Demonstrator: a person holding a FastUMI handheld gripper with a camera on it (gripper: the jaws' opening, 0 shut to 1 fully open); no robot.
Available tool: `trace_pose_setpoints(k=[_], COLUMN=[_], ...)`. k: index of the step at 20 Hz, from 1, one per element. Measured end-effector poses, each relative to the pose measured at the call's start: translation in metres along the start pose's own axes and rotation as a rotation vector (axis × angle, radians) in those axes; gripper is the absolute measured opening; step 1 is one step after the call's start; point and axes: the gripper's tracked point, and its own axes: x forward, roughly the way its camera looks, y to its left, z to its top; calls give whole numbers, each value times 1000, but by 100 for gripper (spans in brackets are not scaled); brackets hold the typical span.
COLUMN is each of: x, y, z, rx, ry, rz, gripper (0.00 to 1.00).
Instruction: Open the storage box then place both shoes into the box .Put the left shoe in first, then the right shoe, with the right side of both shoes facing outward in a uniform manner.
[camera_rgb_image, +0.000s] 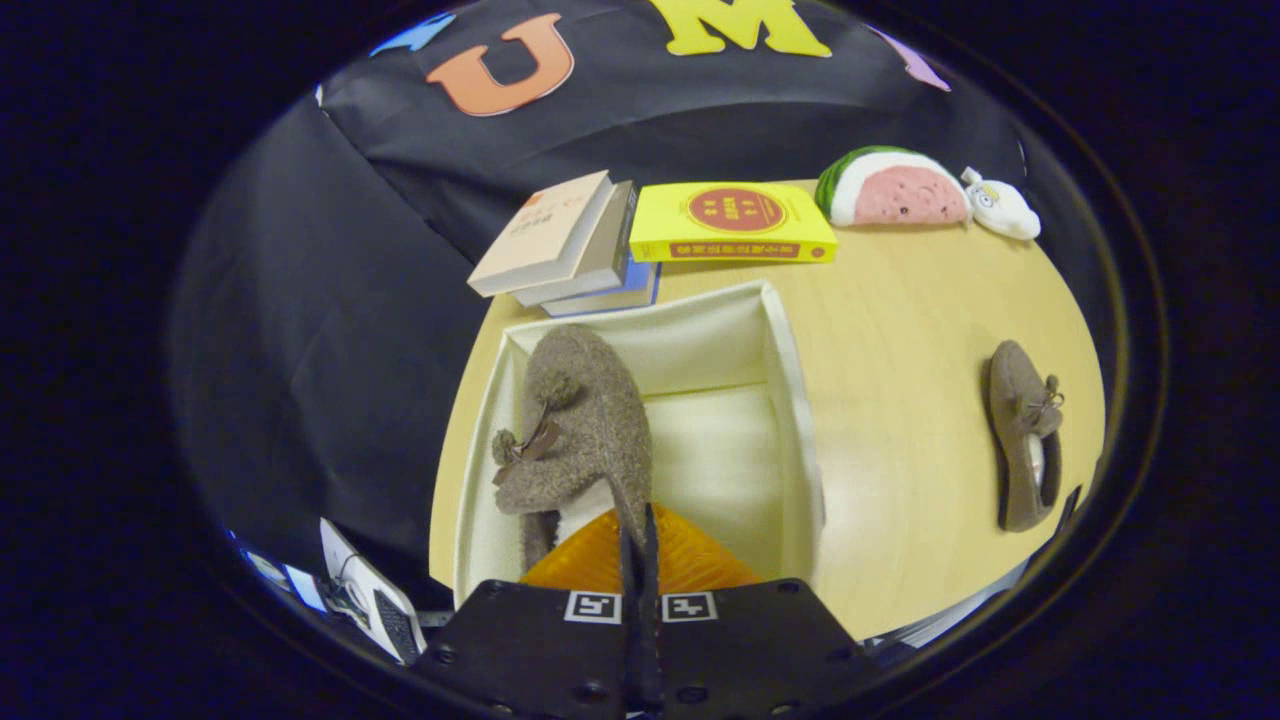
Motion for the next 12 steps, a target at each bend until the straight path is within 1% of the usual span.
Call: trace_pose_setpoints(k=[3, 6, 9, 11, 12], x=[34, 56, 65, 65, 63], y=[9, 9, 6, 6, 7], z=[-17, -24, -28, -27, -26], rx=[18, 13, -14, -36, -47], ry=[55, 84, 101, 103, 107], rz=[-25, -81, -115, -110, -103], gripper=[0, 0, 0, 0, 2])
